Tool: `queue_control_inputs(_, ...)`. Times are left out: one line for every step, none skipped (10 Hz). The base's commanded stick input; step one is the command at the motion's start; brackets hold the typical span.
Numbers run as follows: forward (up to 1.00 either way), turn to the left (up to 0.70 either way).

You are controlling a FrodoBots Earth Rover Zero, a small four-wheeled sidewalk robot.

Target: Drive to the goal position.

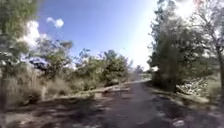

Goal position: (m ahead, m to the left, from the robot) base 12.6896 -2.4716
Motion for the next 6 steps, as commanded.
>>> queue_control_inputs(0.70,0.00)
queue_control_inputs(0.70,0.00)
queue_control_inputs(0.70,0.00)
queue_control_inputs(0.70,0.00)
queue_control_inputs(0.70,0.00)
queue_control_inputs(0.70,0.00)
